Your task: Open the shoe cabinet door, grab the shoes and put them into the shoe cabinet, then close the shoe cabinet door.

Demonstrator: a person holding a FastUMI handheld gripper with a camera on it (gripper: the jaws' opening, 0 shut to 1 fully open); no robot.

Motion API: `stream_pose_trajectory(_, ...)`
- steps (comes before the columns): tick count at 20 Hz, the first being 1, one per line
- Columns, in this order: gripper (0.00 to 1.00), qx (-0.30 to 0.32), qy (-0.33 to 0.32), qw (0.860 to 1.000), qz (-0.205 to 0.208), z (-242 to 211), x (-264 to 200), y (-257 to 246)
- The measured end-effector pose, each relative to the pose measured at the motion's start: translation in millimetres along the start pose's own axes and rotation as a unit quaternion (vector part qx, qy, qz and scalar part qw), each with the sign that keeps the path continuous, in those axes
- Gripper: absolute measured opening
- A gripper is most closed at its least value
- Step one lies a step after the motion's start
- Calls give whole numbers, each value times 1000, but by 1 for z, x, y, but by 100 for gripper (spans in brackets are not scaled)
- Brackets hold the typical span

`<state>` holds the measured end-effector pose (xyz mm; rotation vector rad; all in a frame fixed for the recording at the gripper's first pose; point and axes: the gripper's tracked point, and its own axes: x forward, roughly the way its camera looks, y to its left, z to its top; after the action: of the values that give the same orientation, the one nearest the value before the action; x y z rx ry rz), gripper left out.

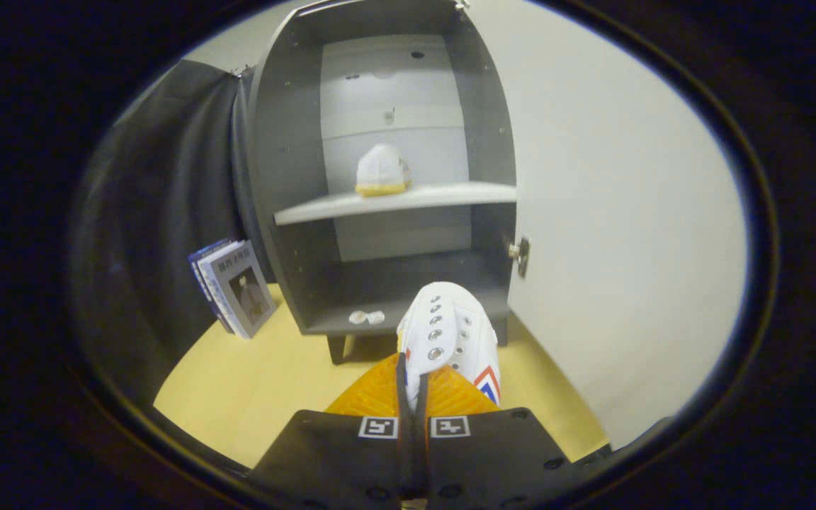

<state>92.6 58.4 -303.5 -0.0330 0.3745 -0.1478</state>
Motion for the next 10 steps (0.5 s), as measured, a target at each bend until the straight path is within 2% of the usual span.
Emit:
stream_pose_trajectory(5,2,-40,-46,998,-5,101,0,8)
stream_pose_trajectory(10,2,-53,-46,998,-10,162,53,-5)
